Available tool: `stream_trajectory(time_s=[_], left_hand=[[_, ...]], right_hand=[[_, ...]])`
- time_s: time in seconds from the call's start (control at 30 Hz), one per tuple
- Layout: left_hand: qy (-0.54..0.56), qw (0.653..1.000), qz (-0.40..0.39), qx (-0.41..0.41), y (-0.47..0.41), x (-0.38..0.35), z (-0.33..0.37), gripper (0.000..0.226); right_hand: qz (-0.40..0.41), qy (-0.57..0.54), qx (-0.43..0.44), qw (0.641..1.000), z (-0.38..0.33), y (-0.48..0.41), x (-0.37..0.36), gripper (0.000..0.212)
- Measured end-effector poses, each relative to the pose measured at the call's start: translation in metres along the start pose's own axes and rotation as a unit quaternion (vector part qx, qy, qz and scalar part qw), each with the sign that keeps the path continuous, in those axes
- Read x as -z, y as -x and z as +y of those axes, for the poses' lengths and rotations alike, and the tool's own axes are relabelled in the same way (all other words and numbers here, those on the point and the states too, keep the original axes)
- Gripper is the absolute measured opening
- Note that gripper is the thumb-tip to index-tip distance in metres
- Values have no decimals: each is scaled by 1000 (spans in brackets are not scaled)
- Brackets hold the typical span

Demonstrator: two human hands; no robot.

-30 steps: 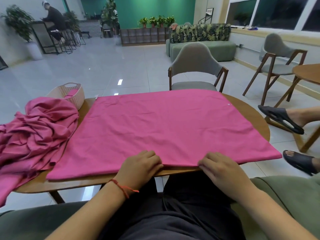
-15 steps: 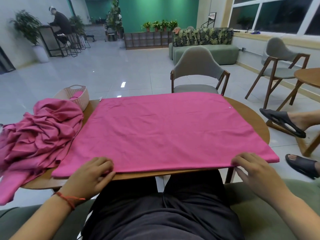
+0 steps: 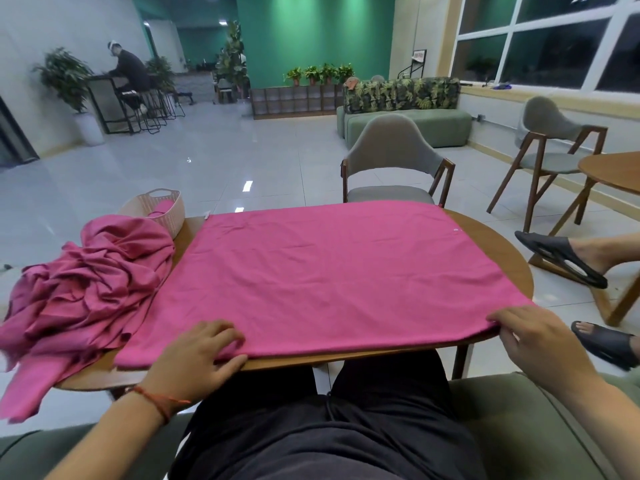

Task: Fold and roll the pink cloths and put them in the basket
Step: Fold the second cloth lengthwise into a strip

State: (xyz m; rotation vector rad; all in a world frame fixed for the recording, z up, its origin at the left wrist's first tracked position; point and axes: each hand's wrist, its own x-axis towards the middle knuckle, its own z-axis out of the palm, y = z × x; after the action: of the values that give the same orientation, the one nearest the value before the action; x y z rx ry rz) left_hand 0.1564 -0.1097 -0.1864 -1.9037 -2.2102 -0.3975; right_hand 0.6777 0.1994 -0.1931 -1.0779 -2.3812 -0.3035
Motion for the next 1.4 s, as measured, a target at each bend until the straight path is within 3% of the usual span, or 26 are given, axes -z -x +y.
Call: stream_trajectory(time_s=[0.1, 0.27, 0.4, 0.53, 0.6, 0.67, 0.77, 0.87, 0.93, 1.03, 1.17, 1.27, 1.33, 1.4], left_hand=[[35, 997, -10, -75, -34, -20, 47, 41], [24, 982, 45, -180, -66, -39, 84, 28], [4, 983, 68, -172, -49, -33, 56, 33], [-23, 992, 79, -98, -14, -19, -10, 47], [-30, 998, 58, -14, 5, -4, -49, 15], [-26, 997, 36, 56, 20, 10, -81, 46], [-23, 985, -17, 172, 38, 30, -106, 50], [9, 970, 54, 238, 42, 41, -106, 31], [103, 950, 108, 273, 38, 42, -106, 25], [263, 894, 178, 315, 29, 42, -101, 20], [404, 804, 265, 345, 19, 48, -90, 7], [466, 739, 313, 374, 12, 42, -91, 40], [476, 726, 336, 366, 1, 44, -82, 35], [426, 752, 349, 361, -14, 56, -66, 28]], right_hand=[[-26, 0, 11, 1000, 0, -5, 0, 31], [-41, 4, -31, 999, 14, -4, -4, 37], [-41, 34, -46, 998, 29, -1, 4, 48], [-48, 75, -49, 995, 45, -4, 9, 51], [-51, 90, -44, 994, 55, -3, 6, 53], [-51, 92, -45, 993, 60, -4, 8, 54], [-47, 72, -75, 993, 54, -10, 20, 52], [-27, 56, -63, 996, 49, -20, 24, 47], [5, 1, -122, 993, 46, -30, 29, 32], [12, -138, -249, 959, 45, -49, 37, 22], [16, -263, -317, 911, 35, -74, 51, 14], [35, -358, -353, 864, 30, -83, 56, 19], [44, -429, -370, 823, 39, -86, 52, 38], [46, -477, -372, 795, 55, -88, 43, 66]])
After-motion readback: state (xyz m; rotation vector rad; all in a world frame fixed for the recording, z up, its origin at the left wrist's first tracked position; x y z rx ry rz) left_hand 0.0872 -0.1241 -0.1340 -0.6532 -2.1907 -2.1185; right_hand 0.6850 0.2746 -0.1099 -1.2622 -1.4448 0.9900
